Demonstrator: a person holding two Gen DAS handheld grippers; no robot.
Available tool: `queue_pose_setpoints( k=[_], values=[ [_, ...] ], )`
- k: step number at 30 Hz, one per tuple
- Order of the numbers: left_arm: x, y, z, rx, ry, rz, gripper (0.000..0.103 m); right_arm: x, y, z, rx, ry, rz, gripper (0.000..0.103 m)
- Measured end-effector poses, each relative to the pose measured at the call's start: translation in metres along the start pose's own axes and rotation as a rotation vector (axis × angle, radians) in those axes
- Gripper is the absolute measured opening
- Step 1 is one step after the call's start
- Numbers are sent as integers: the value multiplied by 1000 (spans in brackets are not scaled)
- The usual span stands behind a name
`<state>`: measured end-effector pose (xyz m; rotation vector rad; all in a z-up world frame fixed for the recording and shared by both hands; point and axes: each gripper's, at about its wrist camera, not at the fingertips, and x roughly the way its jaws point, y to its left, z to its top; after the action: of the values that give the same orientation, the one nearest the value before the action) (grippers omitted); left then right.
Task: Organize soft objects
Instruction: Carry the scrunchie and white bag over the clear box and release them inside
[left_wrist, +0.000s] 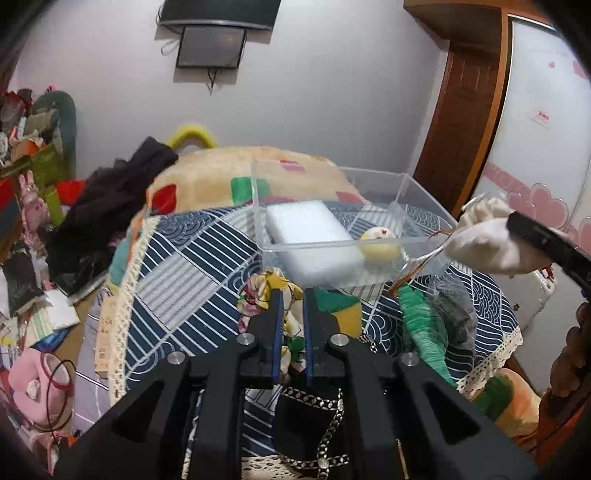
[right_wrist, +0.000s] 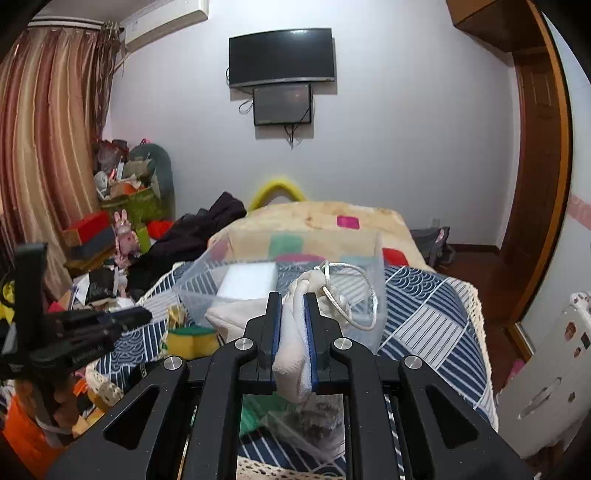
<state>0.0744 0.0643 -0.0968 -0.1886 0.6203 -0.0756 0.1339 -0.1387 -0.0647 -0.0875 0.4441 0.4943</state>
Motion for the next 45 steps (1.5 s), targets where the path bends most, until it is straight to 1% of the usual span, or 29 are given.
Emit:
queue_pose_setpoints(
  k=[1, 3, 4, 5, 6, 10, 11, 12, 13, 14, 15, 17, 21, 26, 31, 37, 41, 43, 45],
  values=[
    [3, 1, 1, -7, 10, -4, 20, 0, -1, 1, 3, -3, 1, 10],
    [11, 1, 4, -12, 18, 4, 40, 1, -1, 1, 6, -5, -2, 10],
    [14, 1, 5, -10, 18, 14, 43, 2, -1, 1, 5, -4, -6, 10],
    [19, 1, 7, -10, 16, 27, 49, 3, -2, 1, 5, -3, -8, 10],
    [22, 1, 8, -10, 17, 34, 52, 3, -2, 2, 6, -4, -10, 10],
    [42, 4, 9, -13, 55, 61, 52, 3, -5, 5, 15, -17, -10, 10],
    [49, 7, 9, -28, 72, 56, 50, 2, -5, 7, 15, -25, -11, 10],
    [52, 10, 8, -43, 82, 45, 39, 0, -5, 8, 15, -33, -12, 10],
    [55, 14, 7, -64, 90, 26, 31, -1, -5, 9, 15, -41, -11, 10],
    [56, 16, 7, -71, 95, 16, 20, -2, -5, 11, 13, -48, -12, 10],
    [58, 17, 5, -74, 103, 11, 15, -3, -4, 12, 12, -55, -14, 10],
    [58, 18, 2, -74, 106, 9, 8, -3, -4, 15, 12, -63, -14, 10],
    [51, 18, -2, -75, 89, 16, 4, -4, -3, 17, 12, -74, -19, 10],
    [27, 18, 3, -75, 31, 18, 4, -8, -5, 23, 13, -99, -28, 10],
    [4, 12, 17, -51, -34, 9, 3, -11, -6, 31, 11, -130, -39, 10],
    [-9, -5, 41, 2, -99, 4, 3, -4, -8, 40, 6, -149, -54, 10],
    [-13, -10, 57, 27, -144, 28, 3, 4, -10, 43, 9, -152, -63, 10],
    [-12, -9, 61, 35, -144, 34, 3, 10, -10, 43, 5, -144, -72, 10],
    [-8, -6, 60, 38, -118, 43, 5, 16, -12, 41, 5, -129, -76, 10]
  ],
)
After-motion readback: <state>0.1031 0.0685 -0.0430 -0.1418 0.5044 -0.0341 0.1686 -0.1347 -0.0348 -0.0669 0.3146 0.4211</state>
